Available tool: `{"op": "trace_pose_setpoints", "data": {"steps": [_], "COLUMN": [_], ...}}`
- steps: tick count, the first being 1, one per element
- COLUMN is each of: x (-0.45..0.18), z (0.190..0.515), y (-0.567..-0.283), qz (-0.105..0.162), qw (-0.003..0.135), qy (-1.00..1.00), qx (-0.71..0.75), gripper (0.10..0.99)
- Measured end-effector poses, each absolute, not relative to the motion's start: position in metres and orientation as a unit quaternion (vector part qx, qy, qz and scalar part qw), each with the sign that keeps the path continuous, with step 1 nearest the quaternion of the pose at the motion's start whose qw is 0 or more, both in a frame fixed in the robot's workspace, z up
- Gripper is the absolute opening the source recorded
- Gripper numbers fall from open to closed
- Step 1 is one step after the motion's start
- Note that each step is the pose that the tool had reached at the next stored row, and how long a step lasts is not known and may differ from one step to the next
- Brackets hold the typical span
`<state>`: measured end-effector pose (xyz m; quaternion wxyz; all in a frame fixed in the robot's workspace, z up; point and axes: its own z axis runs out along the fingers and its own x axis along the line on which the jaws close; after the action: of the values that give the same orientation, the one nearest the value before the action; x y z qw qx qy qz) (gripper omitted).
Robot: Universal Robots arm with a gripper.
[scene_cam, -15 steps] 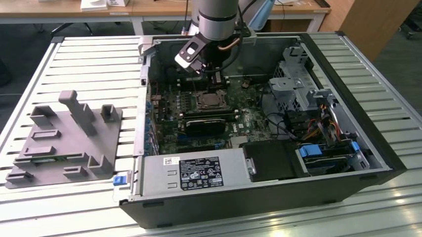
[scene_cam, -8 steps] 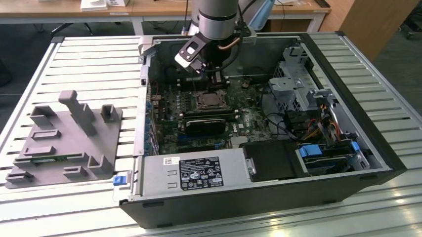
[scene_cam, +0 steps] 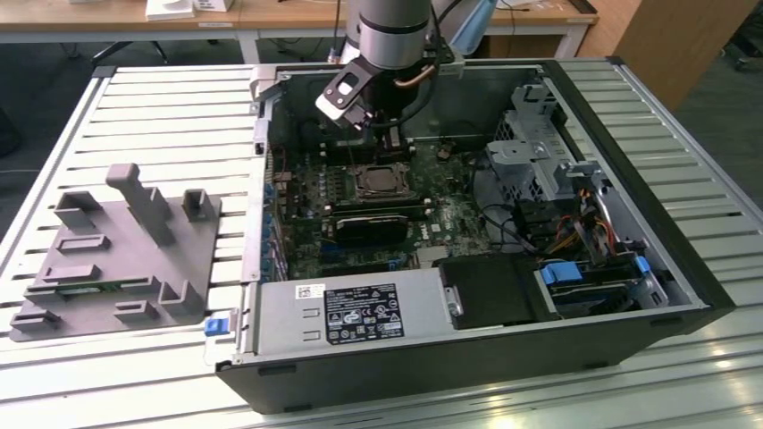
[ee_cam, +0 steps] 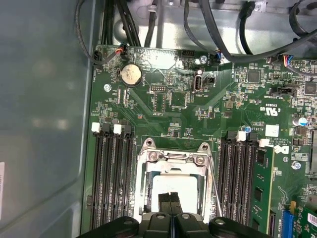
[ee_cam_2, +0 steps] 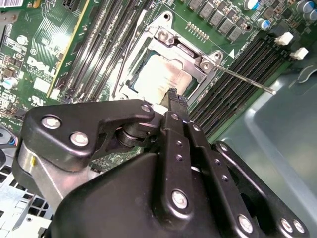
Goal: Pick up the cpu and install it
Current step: 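Install the first cpu locking lever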
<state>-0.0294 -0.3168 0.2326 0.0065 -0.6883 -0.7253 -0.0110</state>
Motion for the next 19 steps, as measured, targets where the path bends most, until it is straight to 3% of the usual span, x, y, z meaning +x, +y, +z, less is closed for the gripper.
{"op": "trace_pose_setpoints", "data": {"steps": [19], "x": [-0.029], "z": [0.265], "y": [-0.317], "qz": [-0.011], "qw": [0.007], "qy": [-0.725], "qx": [-0.688], "gripper": [0.106]}}
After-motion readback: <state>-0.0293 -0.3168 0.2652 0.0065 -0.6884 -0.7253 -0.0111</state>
